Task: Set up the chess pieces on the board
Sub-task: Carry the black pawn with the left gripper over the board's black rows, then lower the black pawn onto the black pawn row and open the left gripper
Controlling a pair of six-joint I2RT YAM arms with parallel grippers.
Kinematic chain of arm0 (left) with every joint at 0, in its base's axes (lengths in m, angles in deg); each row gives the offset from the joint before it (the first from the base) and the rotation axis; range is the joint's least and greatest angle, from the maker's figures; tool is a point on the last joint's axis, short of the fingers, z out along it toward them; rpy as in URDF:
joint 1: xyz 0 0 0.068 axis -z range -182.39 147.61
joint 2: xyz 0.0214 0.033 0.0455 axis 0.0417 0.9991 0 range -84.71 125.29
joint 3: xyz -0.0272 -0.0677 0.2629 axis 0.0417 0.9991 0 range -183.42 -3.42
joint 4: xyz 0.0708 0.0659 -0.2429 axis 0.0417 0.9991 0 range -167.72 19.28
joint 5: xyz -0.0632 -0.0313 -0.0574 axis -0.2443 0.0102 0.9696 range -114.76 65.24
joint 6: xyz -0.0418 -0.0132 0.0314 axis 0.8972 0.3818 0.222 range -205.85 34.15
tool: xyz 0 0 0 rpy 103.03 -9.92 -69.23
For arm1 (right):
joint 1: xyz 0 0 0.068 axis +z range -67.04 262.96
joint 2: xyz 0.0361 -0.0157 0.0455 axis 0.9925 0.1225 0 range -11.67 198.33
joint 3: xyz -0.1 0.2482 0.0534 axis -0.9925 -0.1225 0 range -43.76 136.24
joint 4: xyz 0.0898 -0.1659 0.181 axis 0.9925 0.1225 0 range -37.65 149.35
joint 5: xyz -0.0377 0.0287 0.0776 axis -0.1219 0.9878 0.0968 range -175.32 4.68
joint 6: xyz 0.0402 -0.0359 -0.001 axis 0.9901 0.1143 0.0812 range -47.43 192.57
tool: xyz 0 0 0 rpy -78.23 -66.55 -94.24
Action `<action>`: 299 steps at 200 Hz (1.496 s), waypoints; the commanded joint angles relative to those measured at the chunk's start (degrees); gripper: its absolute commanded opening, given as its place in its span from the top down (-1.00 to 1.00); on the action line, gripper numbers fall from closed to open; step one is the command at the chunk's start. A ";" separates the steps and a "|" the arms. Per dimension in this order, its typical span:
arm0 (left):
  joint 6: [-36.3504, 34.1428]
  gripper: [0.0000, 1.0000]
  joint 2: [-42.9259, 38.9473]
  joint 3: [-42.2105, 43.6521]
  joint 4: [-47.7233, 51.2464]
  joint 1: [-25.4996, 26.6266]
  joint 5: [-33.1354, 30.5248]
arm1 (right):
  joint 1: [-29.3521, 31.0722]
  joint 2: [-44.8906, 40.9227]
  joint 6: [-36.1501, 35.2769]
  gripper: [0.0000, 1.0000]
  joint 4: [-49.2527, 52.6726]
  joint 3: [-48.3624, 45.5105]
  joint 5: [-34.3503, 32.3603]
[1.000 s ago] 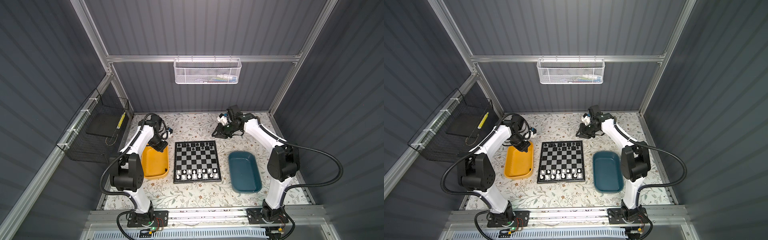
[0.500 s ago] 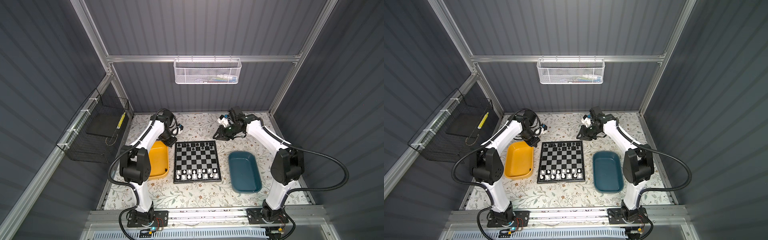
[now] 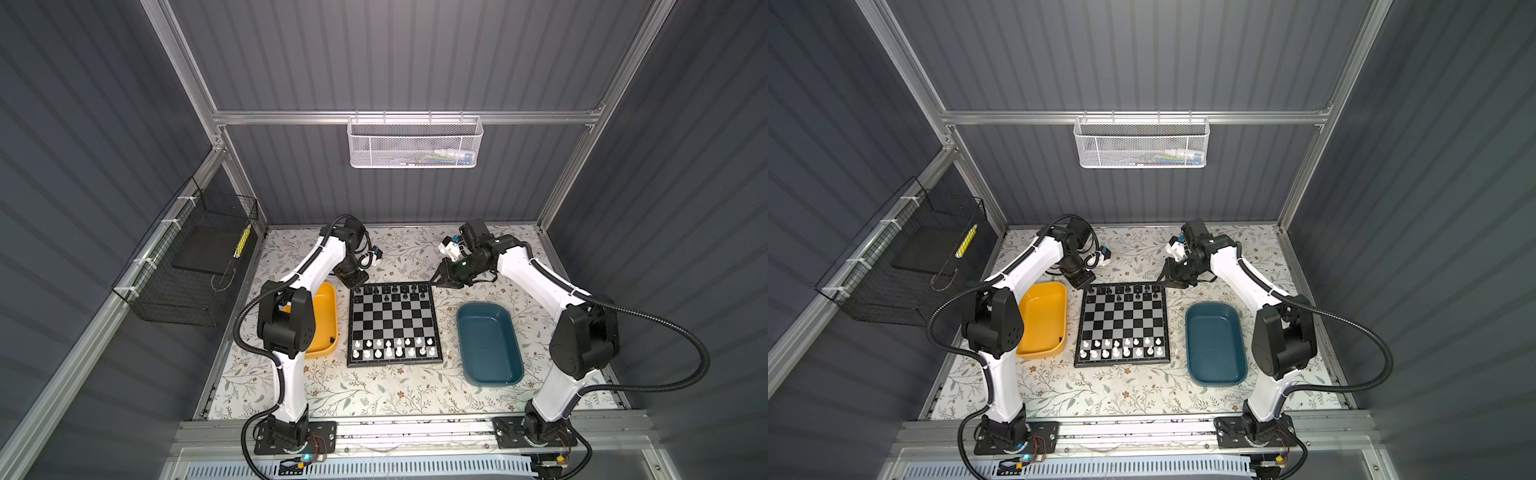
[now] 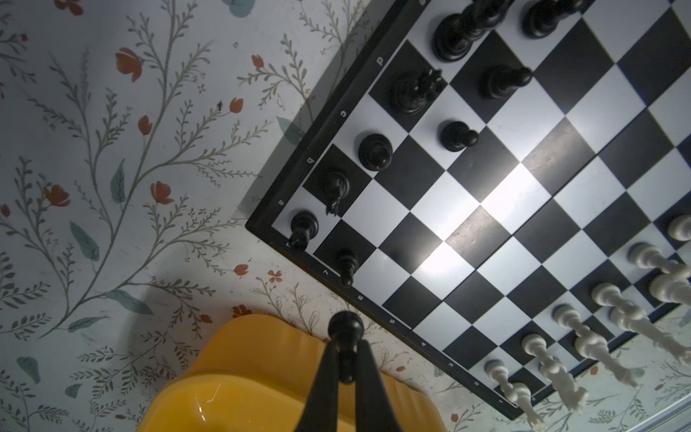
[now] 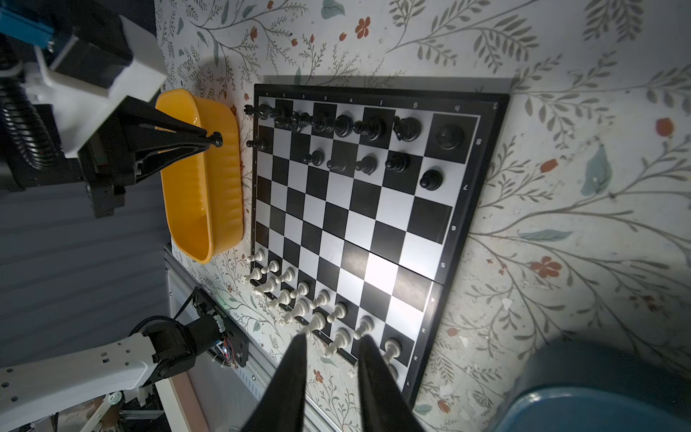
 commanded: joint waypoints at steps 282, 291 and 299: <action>1.60 0.79 7.44 0.25 -3.62 3.53 0.48 | -0.41 -4.08 -0.63 0.45 -0.29 -4.34 -1.90; 1.74 0.78 7.35 0.62 -3.80 3.57 0.37 | -0.36 -4.22 -0.62 0.45 -0.34 -4.49 -1.93; 1.86 0.78 7.43 0.73 -3.93 3.57 0.26 | -0.34 -4.38 -0.54 0.45 -0.40 -4.71 -2.01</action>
